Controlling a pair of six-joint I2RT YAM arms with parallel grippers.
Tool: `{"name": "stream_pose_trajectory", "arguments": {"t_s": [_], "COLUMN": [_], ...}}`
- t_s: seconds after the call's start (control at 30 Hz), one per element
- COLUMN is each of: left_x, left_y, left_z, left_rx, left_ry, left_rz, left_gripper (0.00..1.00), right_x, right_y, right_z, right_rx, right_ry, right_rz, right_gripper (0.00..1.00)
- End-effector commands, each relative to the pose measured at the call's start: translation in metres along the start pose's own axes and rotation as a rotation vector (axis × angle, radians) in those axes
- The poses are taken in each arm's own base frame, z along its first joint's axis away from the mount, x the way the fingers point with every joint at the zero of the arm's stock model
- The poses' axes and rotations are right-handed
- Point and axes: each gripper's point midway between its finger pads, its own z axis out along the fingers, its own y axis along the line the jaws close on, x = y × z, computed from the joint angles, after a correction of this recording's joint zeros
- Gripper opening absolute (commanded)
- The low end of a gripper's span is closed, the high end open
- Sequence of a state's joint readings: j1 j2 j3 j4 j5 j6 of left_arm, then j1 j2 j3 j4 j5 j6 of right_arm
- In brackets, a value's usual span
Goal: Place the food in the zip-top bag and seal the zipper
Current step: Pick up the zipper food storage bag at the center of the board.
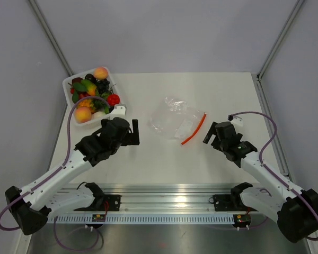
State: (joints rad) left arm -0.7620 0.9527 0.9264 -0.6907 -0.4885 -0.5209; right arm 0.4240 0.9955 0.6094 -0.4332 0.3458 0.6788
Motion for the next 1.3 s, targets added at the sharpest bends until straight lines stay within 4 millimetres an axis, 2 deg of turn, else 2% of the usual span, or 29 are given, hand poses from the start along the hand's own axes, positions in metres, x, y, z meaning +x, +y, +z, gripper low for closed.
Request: {"name": "stream_pose_trajectory", "arguments": {"t_s": [0.0,0.17,0.37,0.47,0.53,0.63,0.7,0.73,0.77,0.93,1.07,1.13,1.27], "left_x": [-0.009,-0.012,-0.015,-0.011,-0.006,-0.002,0.005,0.004,0.005,0.008,0.004,0.002,0.000], "left_y": [-0.016,-0.020,-0.026,-0.023,-0.023,-0.027,-0.025,-0.025,-0.024,-0.027,-0.034,-0.037,-0.040], "left_z": [-0.001,-0.003,-0.006,-0.004,-0.002,0.002,0.008,0.009,0.009,0.011,0.005,0.002,0.002], "left_rx": [0.052,0.067,0.111,0.099,0.099,0.106,0.071,0.061,0.049,0.066,0.103,0.123,0.138], "left_ry": [0.011,0.015,-0.001,0.001,0.011,0.040,0.083,0.088,0.099,0.107,0.116,0.113,0.111], "left_rz": [0.003,0.009,0.006,0.000,0.000,0.009,0.029,0.033,0.039,0.037,0.033,0.033,0.047], "left_gripper": [0.99,0.99,0.99,0.99,0.99,0.99,0.99,0.99,0.99,0.99,0.99,0.99,0.99], "right_x": [-0.009,-0.005,0.003,0.005,-0.001,-0.001,0.000,-0.006,0.002,-0.008,-0.005,-0.002,-0.001], "right_y": [0.009,0.008,0.021,0.044,0.062,0.078,0.084,0.091,0.091,0.110,0.105,0.108,0.112], "right_z": [-0.005,-0.007,-0.006,-0.005,-0.005,0.004,0.017,0.019,0.028,0.043,0.066,0.068,0.074], "right_rx": [-0.054,-0.073,-0.148,-0.265,-0.355,-0.393,-0.364,-0.368,-0.354,-0.395,-0.351,-0.377,-0.416], "right_ry": [-0.046,-0.039,-0.015,-0.004,-0.029,-0.005,0.031,0.031,0.069,0.064,0.087,0.110,0.108], "right_rz": [0.009,0.010,0.021,0.051,0.082,0.088,0.086,0.087,0.079,0.133,0.165,0.181,0.214], "right_gripper": [0.99,0.99,0.99,0.97,0.88,0.77,0.64,0.60,0.58,0.58,0.61,0.60,0.52]}}
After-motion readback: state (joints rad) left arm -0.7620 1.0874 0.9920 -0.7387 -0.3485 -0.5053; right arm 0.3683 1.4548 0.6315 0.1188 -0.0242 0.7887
